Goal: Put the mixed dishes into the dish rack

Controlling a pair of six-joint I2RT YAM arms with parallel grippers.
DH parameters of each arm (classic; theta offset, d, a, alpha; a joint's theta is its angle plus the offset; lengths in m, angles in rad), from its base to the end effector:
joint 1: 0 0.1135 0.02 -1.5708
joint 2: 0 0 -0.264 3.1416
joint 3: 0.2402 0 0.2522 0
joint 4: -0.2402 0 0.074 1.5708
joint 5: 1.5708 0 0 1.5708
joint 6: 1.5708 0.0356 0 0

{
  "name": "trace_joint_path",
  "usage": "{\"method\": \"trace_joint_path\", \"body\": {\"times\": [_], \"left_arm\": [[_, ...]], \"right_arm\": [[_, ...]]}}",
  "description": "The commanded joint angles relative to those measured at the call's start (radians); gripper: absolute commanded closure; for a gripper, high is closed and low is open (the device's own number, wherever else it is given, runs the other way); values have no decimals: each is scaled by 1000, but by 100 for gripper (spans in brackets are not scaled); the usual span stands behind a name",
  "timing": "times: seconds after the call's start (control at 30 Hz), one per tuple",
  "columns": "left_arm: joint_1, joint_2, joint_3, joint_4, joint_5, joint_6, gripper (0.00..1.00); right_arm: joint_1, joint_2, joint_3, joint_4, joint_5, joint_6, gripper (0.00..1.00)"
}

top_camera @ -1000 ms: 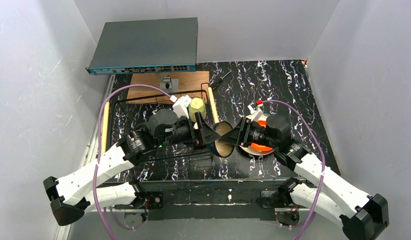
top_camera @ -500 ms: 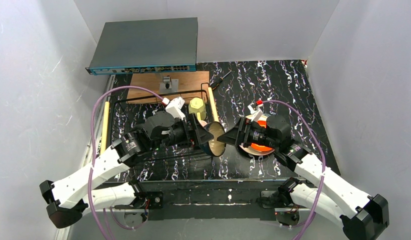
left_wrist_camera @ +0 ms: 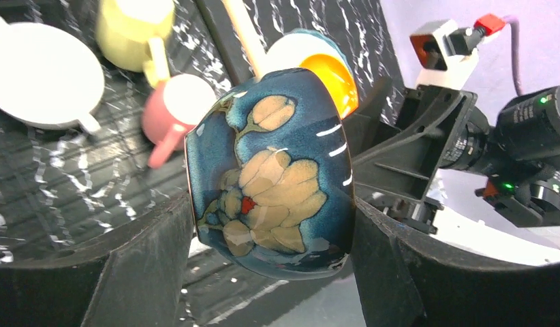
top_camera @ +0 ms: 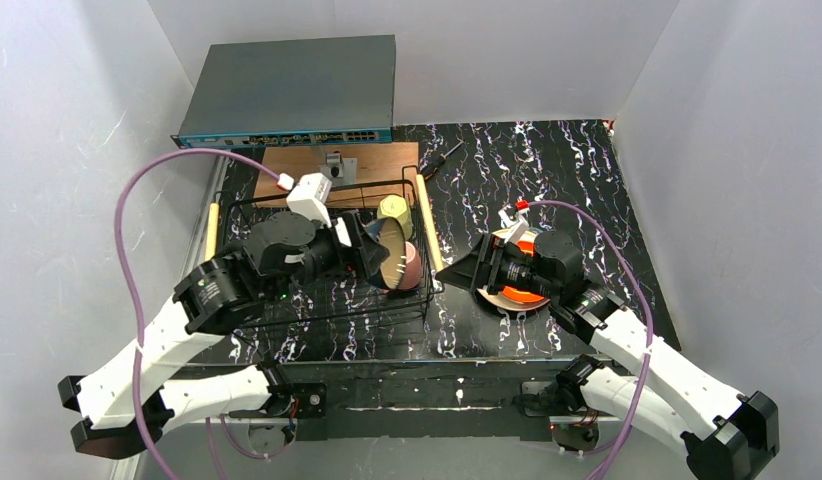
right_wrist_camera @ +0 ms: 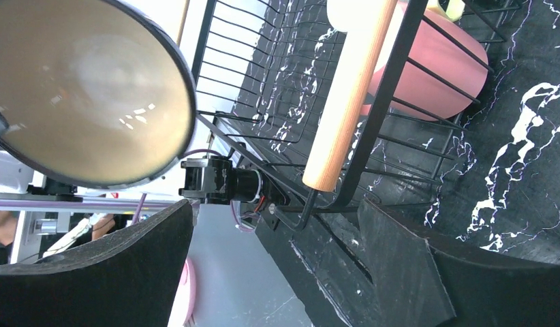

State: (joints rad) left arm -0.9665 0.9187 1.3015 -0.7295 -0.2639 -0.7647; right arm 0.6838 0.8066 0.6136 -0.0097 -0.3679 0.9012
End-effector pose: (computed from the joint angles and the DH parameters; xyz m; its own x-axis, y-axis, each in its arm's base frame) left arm 0.1023 -0.1318 0.4337 -0.5928 -0.3177 -0.7400 0.3390 0.7351 -0.5872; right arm 0.1425 0.1327 0.2944 -0.7732 0.3137 -0.5512 -0.4130 0.4105 0.8130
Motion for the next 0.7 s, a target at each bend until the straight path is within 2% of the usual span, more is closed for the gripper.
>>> {"method": "trace_joint_path", "body": {"times": [0.0,0.2,0.4,0.67], "left_arm": [[-5,-20,118,-101,-174,118,100],[-5,11,170,-258,-299,250,100],[-5,88,158,-349,-393,343,100],[20,183,65,-316,-450,407,100]], "right_arm": [[6,-16,45,-15,19,-19,2],[6,-26,43,-37,36,-28,2],[6,-9,50,-38,32,-27,2],[6,-6,52,-47,35,-27,2]]}}
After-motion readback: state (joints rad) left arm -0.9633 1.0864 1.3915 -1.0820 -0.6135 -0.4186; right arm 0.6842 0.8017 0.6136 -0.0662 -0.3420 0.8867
